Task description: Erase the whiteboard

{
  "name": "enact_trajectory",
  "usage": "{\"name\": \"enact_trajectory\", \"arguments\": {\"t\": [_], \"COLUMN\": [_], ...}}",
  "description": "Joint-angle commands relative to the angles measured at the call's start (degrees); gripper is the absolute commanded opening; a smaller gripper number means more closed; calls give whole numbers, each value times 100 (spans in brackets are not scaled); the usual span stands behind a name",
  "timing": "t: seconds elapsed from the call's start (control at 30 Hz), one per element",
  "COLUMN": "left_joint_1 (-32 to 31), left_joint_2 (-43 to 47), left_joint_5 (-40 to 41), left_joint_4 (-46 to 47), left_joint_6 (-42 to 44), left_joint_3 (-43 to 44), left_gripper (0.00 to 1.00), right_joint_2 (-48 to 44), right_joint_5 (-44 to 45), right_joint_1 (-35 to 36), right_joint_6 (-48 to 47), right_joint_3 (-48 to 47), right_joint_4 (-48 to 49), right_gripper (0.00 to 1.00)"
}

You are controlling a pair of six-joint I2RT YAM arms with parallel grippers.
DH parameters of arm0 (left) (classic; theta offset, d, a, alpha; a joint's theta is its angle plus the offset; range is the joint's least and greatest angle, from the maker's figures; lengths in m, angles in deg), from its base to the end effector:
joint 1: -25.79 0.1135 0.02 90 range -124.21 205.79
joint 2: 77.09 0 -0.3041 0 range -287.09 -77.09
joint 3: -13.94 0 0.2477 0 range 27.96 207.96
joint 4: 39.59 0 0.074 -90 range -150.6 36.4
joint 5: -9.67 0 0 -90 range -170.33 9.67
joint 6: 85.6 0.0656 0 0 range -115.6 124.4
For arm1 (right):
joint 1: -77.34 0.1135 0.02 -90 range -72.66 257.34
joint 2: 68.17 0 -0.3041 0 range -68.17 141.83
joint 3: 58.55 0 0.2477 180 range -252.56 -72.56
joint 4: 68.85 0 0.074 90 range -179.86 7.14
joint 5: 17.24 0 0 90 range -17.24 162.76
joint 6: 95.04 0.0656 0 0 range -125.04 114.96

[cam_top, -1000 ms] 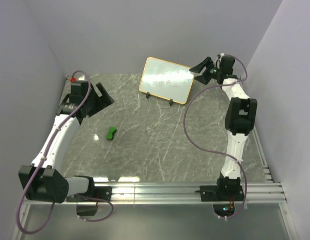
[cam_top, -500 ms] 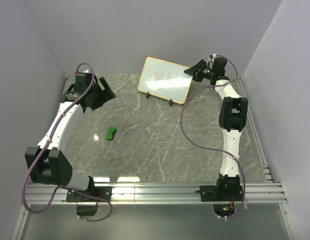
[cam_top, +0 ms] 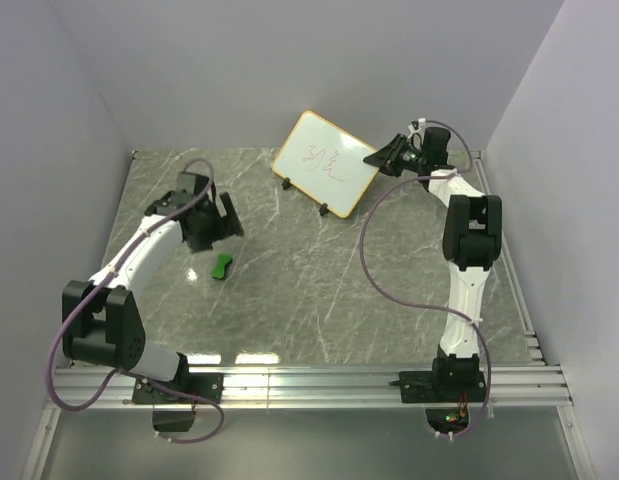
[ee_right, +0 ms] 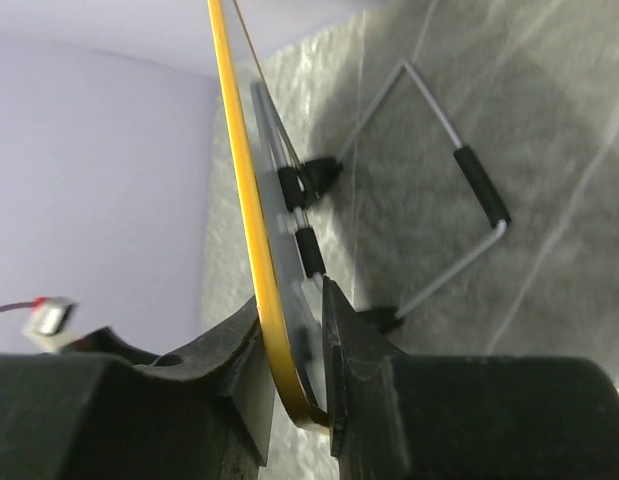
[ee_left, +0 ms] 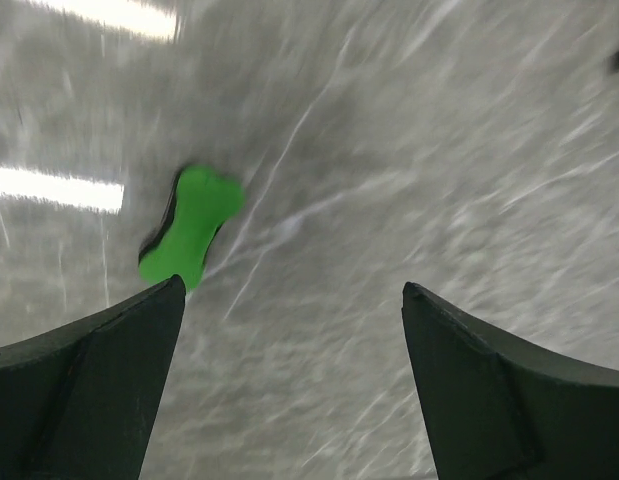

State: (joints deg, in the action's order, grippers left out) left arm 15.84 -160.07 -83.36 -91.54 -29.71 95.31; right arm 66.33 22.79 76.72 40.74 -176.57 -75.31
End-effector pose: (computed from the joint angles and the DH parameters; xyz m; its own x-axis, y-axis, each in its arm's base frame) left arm 0.3080 -0.0576 0.2961 -0.7702 -0.4334 -0.4679 -0.2759 0.8878 -0.3683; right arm 0.5782 0.0440 0.2148 -0.7722 0.4693 -0.4284 -0.2076 0.4508 0.8681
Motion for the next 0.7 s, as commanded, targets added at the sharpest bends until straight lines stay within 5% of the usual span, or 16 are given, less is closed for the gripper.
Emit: {"name": "enact_trajectory", "arguments": {"t": [0.0,0.67], "left_joint_1": [-85,-112], "left_joint_2": [1,-799], "left_joint_5": [57,663], "left_joint_4": [-13,936], "left_joint_6": [62,1425], "left_joint_3": [-652,-925], "left_gripper": [95,88], "right_joint_2": [-485,-2023], "right_joint_5": [76,225], "right_joint_1": [36,36], "right_joint_6": [-526,-1282], "right_joint_3": [511,1927], "right_joint_4": [-772,-1432], "right_gripper": [18,15]}}
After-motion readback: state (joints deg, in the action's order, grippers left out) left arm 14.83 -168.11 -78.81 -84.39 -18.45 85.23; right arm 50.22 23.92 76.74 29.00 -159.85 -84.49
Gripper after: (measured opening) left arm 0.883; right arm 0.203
